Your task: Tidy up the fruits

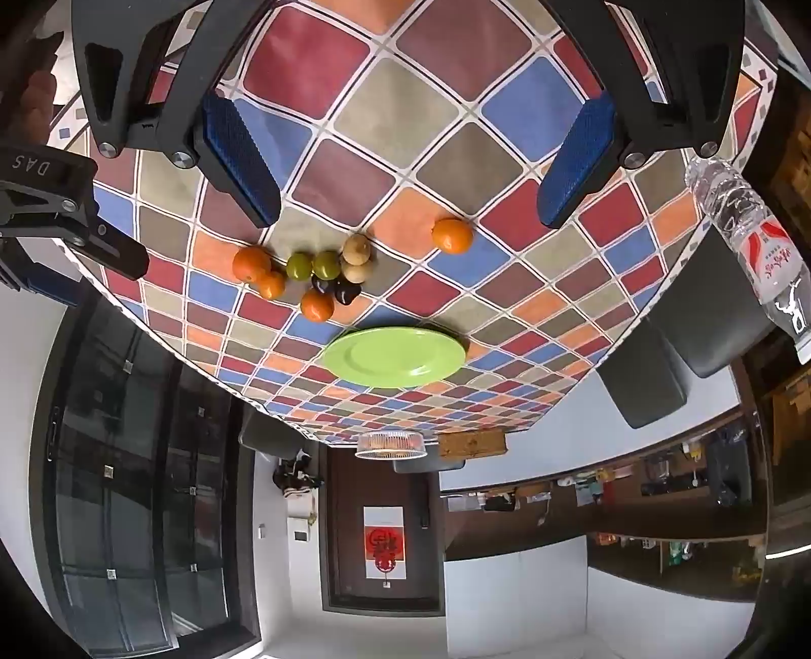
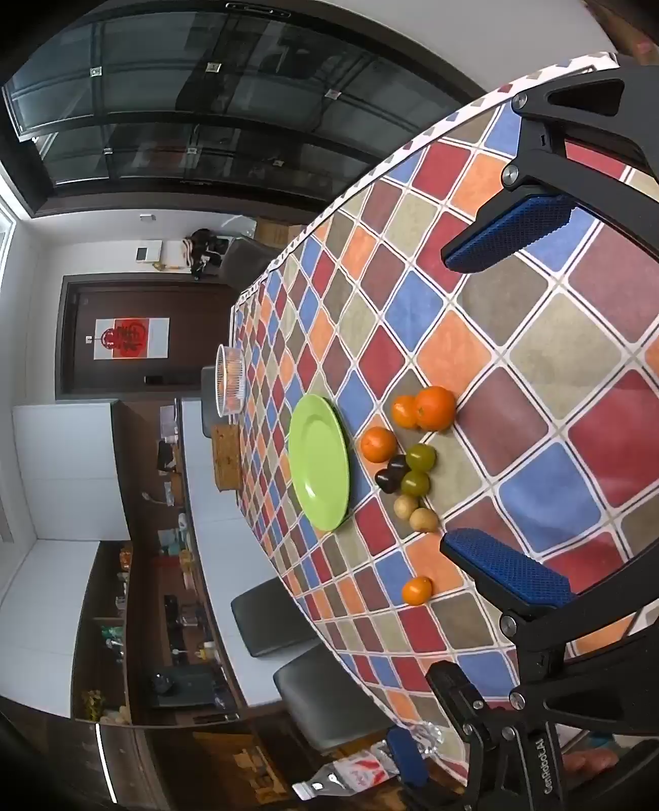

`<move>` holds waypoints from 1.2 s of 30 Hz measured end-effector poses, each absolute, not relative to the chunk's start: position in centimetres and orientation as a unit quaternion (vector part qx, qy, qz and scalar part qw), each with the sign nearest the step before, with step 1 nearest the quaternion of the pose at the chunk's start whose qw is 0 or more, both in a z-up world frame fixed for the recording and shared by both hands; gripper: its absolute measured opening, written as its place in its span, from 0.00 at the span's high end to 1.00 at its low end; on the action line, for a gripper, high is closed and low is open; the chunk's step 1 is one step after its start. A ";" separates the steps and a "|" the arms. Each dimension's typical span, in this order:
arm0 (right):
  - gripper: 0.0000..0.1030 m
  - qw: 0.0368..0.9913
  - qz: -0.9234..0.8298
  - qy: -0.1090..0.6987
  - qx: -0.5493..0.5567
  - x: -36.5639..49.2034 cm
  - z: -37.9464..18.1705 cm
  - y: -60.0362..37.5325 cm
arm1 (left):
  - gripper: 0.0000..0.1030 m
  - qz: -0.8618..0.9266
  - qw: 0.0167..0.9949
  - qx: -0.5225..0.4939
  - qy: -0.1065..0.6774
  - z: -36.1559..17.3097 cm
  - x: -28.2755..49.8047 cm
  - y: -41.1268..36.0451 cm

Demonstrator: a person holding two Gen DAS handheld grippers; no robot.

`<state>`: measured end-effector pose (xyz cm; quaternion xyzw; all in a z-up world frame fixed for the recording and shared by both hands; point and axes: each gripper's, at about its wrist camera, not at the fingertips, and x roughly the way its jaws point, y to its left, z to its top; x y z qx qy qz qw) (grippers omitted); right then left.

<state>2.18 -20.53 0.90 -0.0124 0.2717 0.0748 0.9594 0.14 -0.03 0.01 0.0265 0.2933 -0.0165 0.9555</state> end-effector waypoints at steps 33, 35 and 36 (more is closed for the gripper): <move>0.01 0.961 0.074 0.267 -0.023 1.8 1.1 -20.0 | 0.00 -0.001 0.962 0.020 0.273 1.0 -1.0 0.5; 0.01 0.961 0.073 0.267 -0.023 1.8 1.1 -20.0 | 0.00 -0.001 0.962 0.020 0.272 1.0 -1.1 0.5; 0.01 0.961 0.074 0.267 -0.023 1.8 1.1 -20.0 | 0.00 0.000 0.962 0.020 0.272 1.0 -1.1 0.5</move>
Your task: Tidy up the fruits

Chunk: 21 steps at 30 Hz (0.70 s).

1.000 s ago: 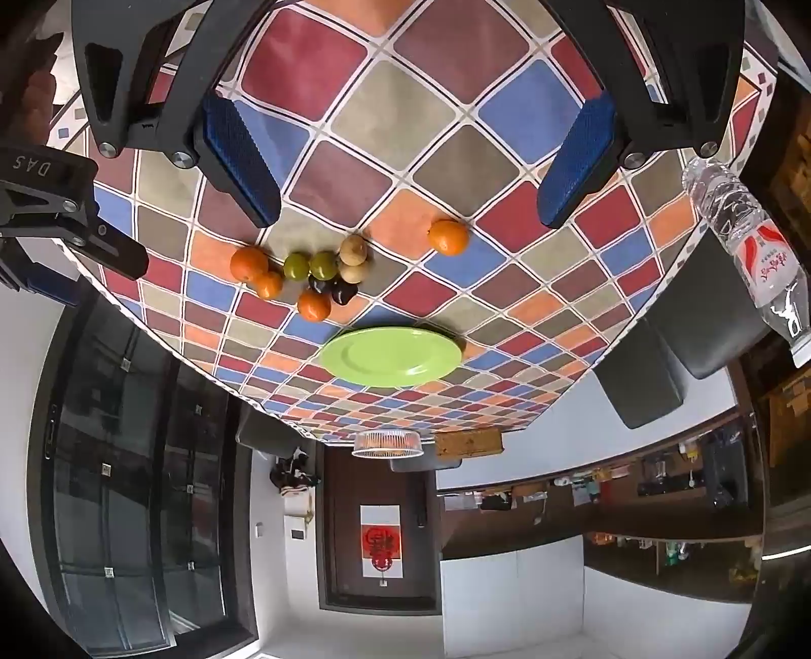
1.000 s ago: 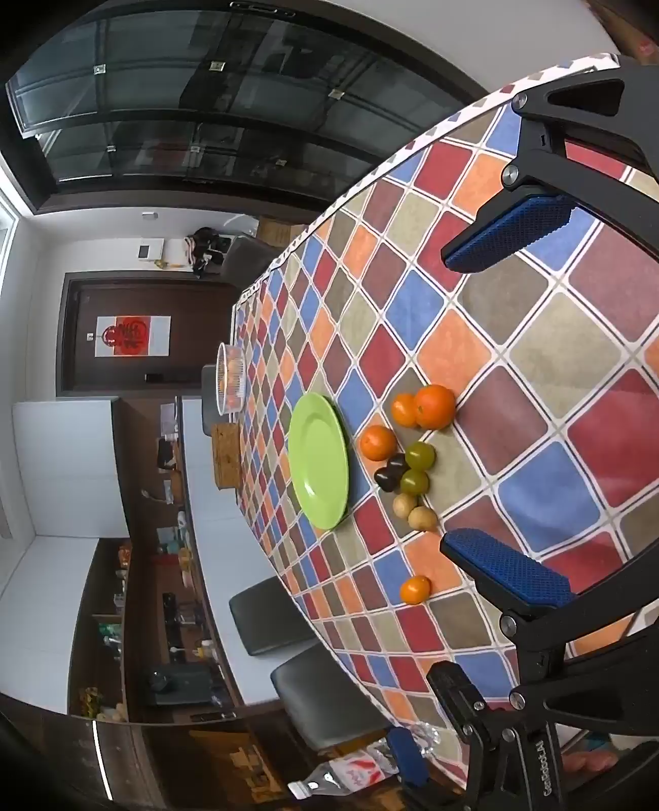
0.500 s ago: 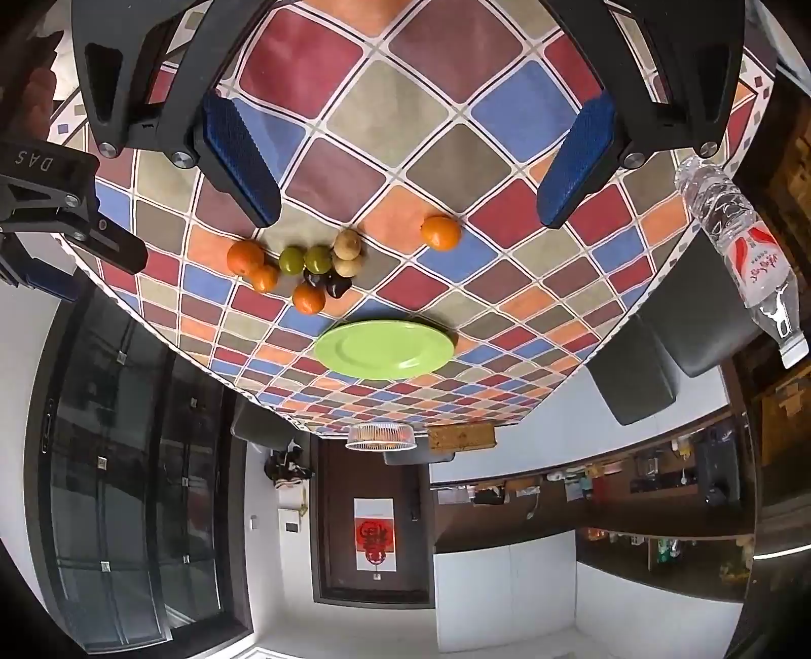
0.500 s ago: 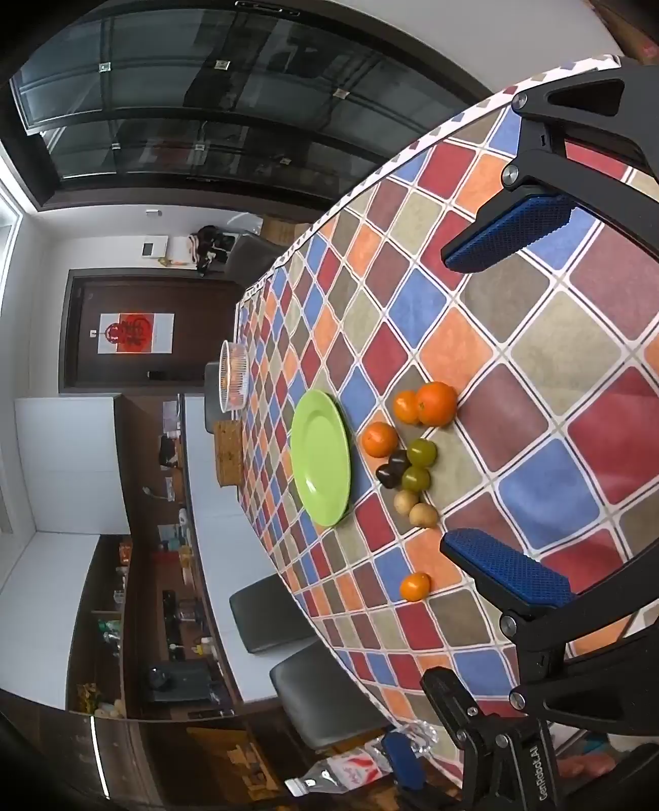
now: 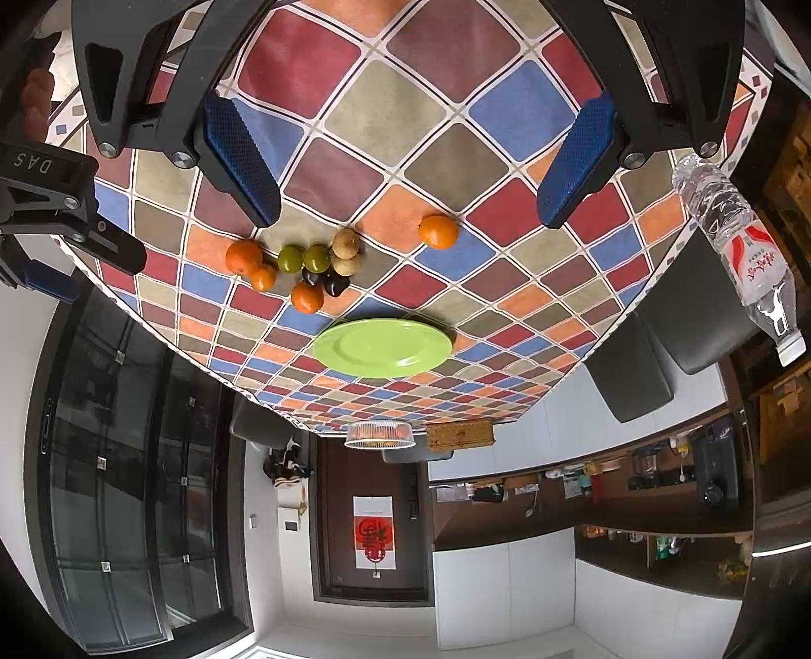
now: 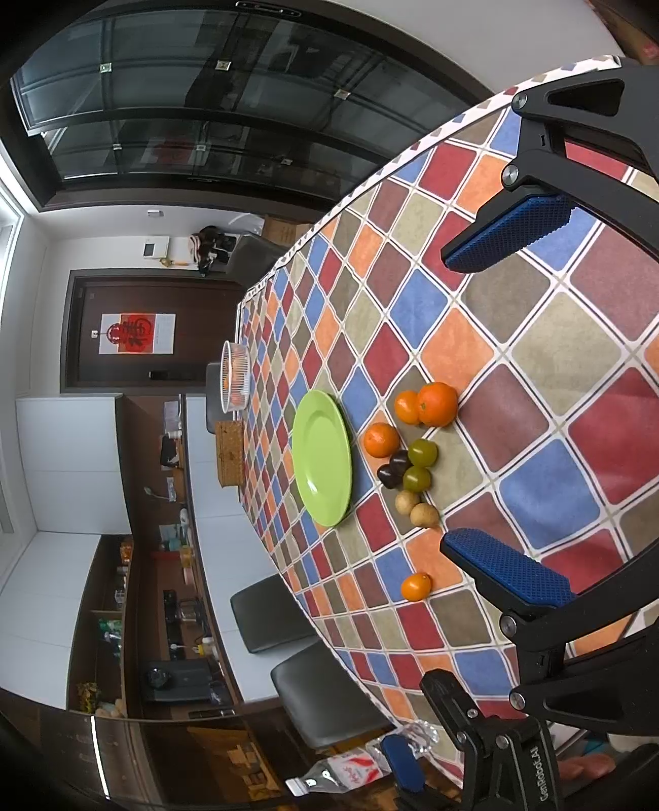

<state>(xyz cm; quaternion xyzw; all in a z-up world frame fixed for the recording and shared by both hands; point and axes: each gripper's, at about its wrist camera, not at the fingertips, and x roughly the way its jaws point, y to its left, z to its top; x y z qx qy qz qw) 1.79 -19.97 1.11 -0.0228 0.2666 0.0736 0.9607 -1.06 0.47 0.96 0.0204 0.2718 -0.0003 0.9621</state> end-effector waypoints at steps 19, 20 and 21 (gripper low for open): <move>0.01 0.961 0.075 0.264 -0.024 1.7 1.5 -19.9 | 0.00 0.001 0.962 0.021 0.271 1.0 -1.2 0.4; 0.01 0.961 0.074 0.264 -0.024 1.7 1.4 -19.9 | 0.00 0.000 0.962 0.021 0.271 1.0 -1.2 0.4; 0.01 0.961 0.074 0.264 -0.024 1.7 1.4 -19.9 | 0.00 0.000 0.962 0.021 0.271 1.0 -1.2 0.4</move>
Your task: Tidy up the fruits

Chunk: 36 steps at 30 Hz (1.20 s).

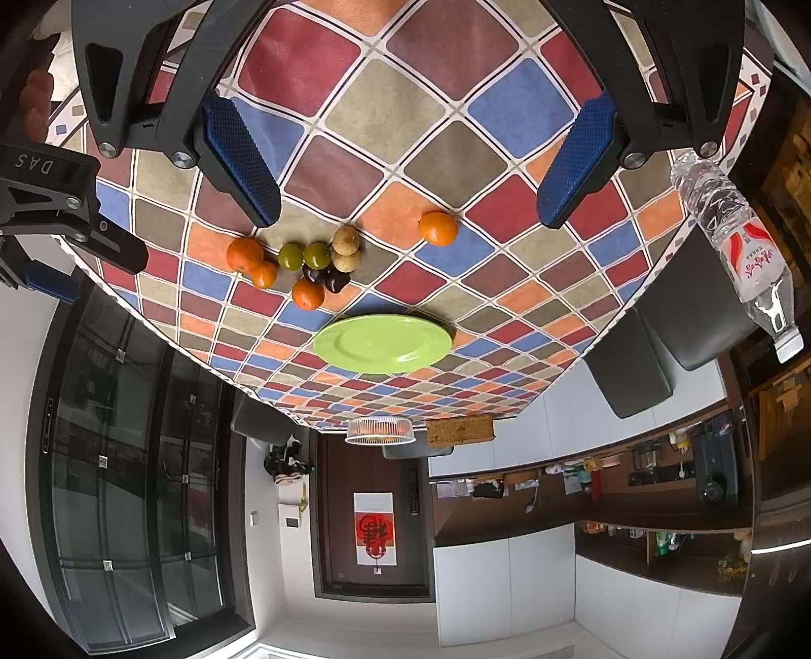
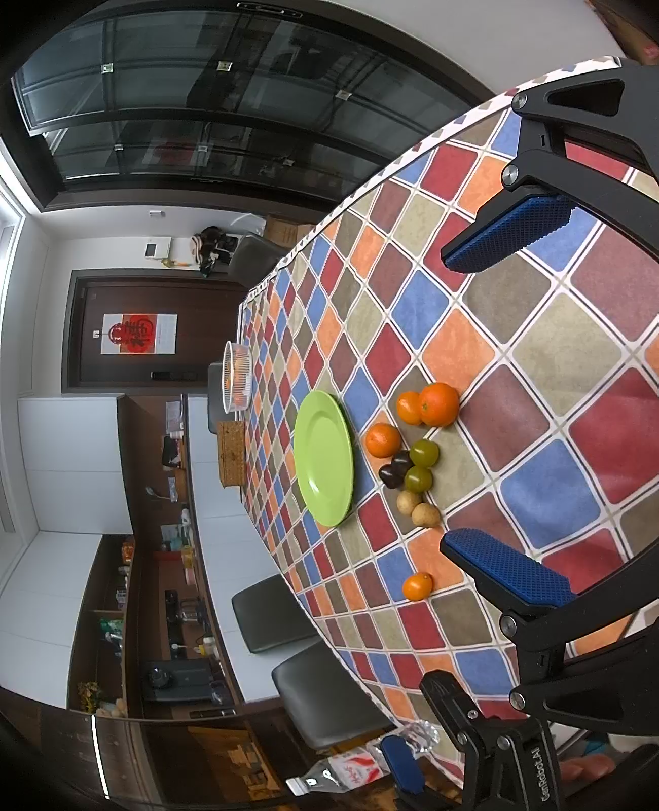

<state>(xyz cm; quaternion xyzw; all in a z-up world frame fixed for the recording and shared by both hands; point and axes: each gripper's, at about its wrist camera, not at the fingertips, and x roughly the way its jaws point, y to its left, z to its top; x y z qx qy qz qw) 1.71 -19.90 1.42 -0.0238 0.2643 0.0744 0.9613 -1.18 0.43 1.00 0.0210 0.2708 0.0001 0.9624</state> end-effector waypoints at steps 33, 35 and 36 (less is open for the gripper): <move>0.01 0.955 0.074 0.287 -0.032 2.6 0.1 -19.8 | 0.00 -0.007 0.957 0.031 0.288 -0.1 0.5 0.0; 0.01 0.953 0.073 0.291 -0.036 2.9 -0.3 -19.7 | 0.01 -0.009 0.956 0.034 0.292 -0.9 0.8 0.0; 0.01 0.953 0.073 0.293 -0.038 3.0 -0.5 -19.6 | 0.01 -0.012 0.955 0.035 0.295 -1.1 1.1 -0.1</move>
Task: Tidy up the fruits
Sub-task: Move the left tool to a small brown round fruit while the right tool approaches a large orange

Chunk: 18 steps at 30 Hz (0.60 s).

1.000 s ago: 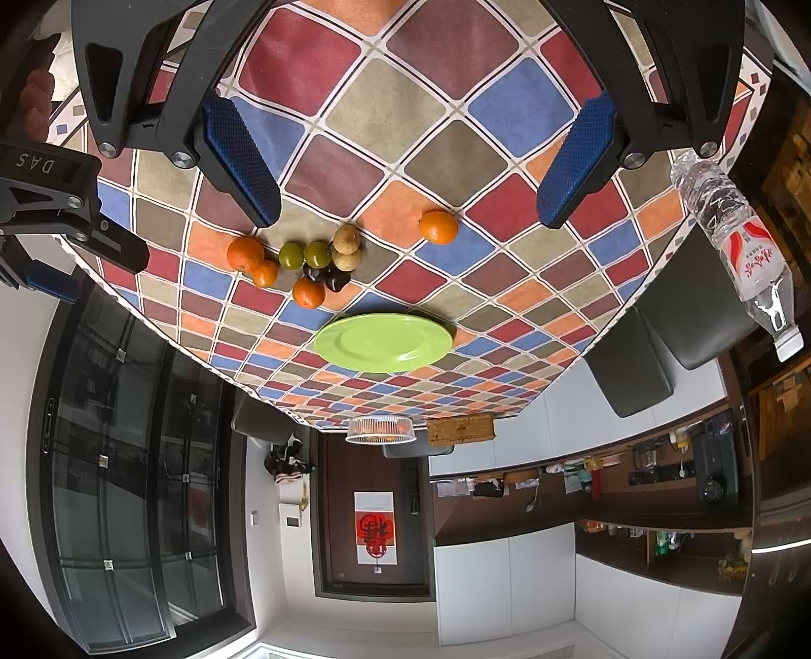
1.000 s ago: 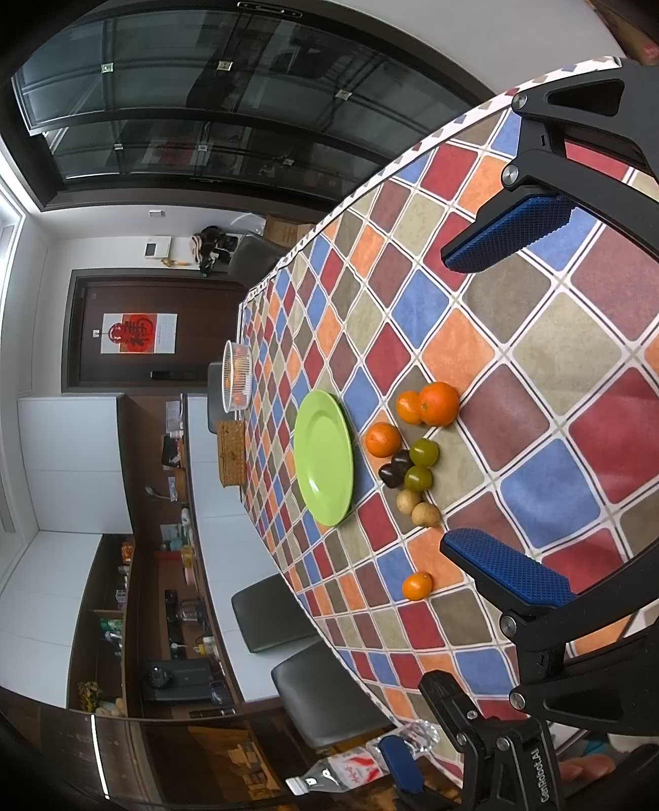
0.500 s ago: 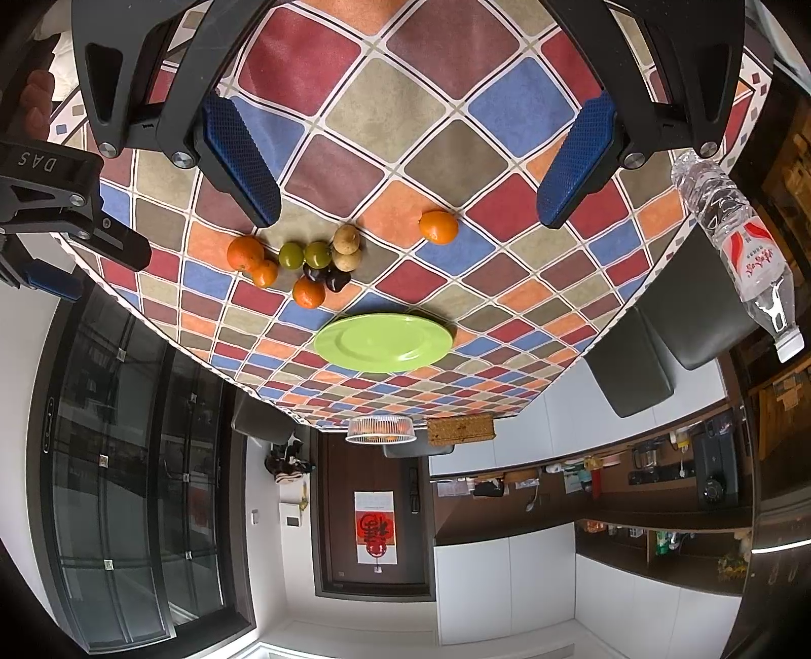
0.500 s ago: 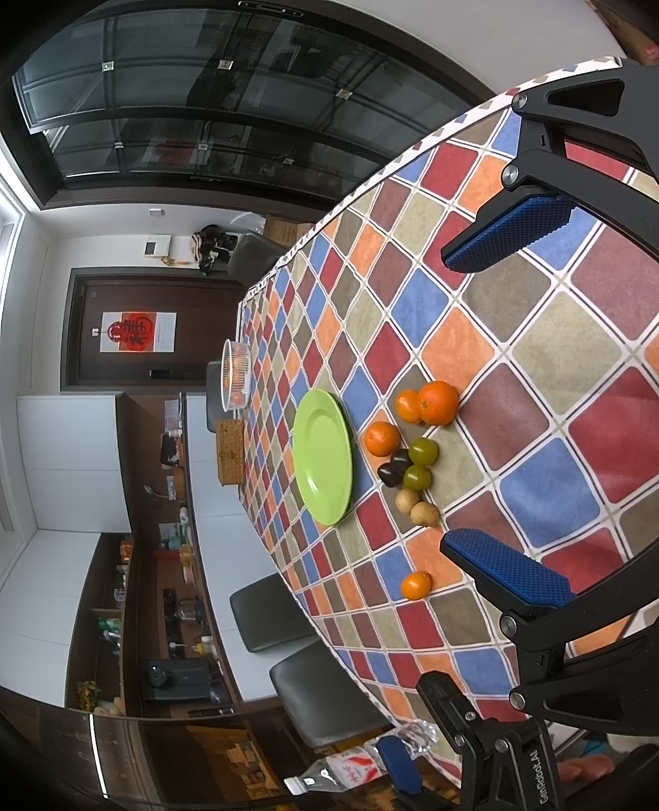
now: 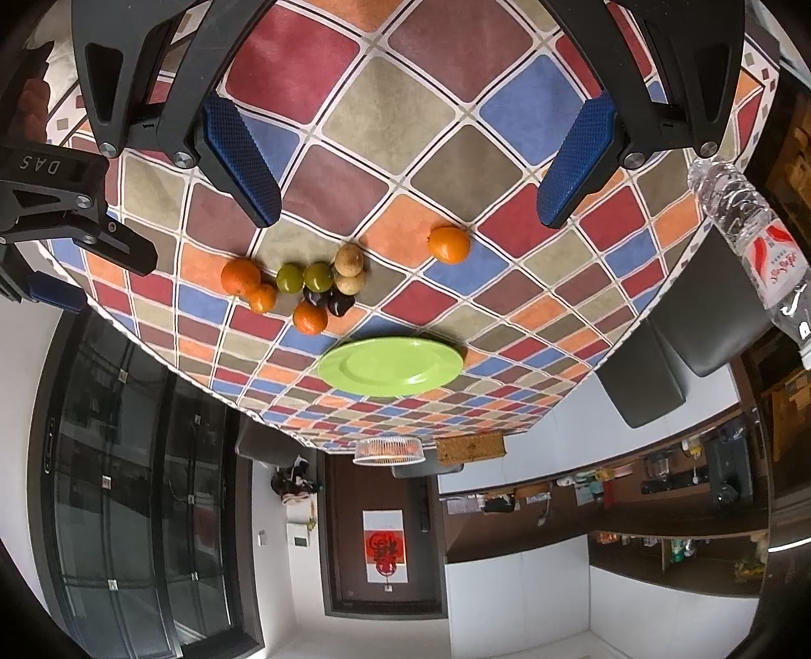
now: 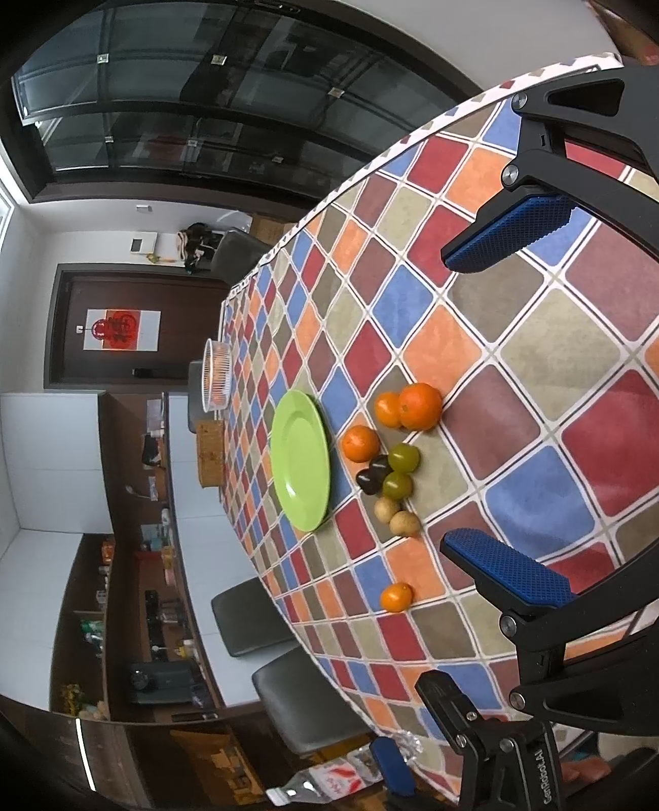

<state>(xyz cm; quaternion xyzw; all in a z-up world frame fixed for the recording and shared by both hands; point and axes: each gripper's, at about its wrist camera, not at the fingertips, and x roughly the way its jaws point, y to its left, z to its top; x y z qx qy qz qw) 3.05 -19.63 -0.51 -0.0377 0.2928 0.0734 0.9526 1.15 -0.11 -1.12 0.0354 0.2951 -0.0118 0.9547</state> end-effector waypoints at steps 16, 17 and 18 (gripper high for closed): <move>0.02 0.936 0.084 0.338 -0.051 7.7 -3.4 -19.1 | 0.21 -0.052 0.944 0.052 0.322 -3.8 6.8 -1.6; 0.02 0.935 0.084 0.340 -0.052 8.1 -3.4 -19.1 | 0.23 -0.056 0.943 0.050 0.324 -3.9 7.1 -1.6; 0.02 0.934 0.085 0.342 -0.052 8.3 -3.5 -19.1 | 0.23 -0.058 0.942 0.049 0.326 -3.9 7.4 -1.7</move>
